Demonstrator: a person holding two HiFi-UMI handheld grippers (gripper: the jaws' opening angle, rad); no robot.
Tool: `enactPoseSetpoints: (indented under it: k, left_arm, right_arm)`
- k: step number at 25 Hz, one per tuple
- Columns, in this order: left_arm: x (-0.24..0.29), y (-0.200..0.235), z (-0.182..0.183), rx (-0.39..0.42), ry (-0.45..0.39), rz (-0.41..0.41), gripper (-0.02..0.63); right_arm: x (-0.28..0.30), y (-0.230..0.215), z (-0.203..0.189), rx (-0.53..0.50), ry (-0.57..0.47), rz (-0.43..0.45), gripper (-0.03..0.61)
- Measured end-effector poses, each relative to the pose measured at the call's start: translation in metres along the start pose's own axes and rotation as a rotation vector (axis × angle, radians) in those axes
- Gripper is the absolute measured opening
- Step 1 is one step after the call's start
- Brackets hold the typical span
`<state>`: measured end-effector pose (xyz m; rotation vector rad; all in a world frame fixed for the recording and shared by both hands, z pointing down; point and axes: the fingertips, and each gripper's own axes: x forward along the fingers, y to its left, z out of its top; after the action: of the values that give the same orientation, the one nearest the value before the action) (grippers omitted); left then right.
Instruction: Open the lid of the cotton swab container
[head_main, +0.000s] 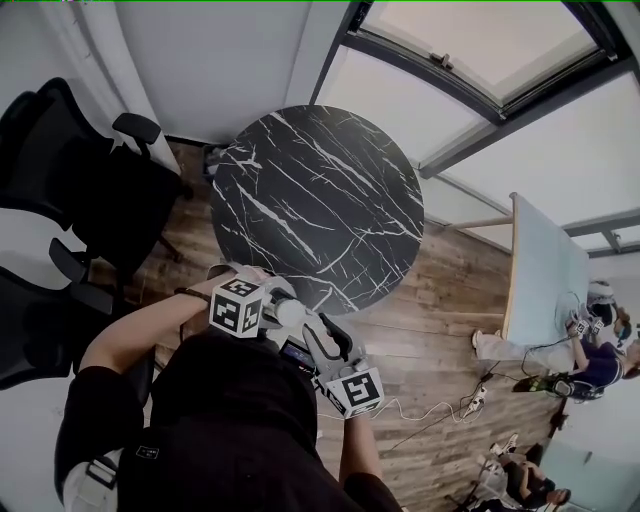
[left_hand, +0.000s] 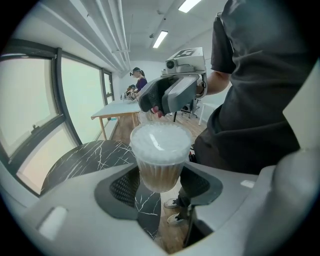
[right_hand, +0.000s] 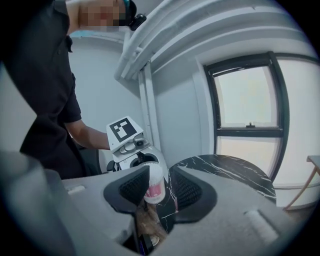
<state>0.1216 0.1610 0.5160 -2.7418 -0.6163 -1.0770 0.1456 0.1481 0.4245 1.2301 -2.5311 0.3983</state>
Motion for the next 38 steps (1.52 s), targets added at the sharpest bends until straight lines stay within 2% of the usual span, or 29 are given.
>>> enactPoseSetpoints:
  k: [5,12,16,27,38]
  left_arm:
    - [-0.002,-0.011,-0.009,0.045,0.031,-0.019,0.262]
    - [-0.007,-0.024,-0.013,0.047,0.014,-0.054,0.262]
    - [-0.014,-0.03,-0.01,0.059,0.0,-0.071,0.262]
    - [-0.024,-0.038,-0.012,0.081,-0.01,-0.156,0.262]
    - [-0.031,-0.03,-0.006,0.078,-0.024,-0.136,0.256]
  right_arm:
    - [0.011,0.024,-0.008,-0.071,0.096,0.099,0.222]
    - [0.026,0.049,-0.006,-0.125,0.168,0.198,0.236]
    - [0.034,0.062,-0.011,-0.154,0.189,0.237,0.273]
    - [0.05,0.074,-0.014,-0.234,0.229,0.269,0.266]
    - [0.056,0.071,-0.002,-0.178,0.179,0.281,0.253]
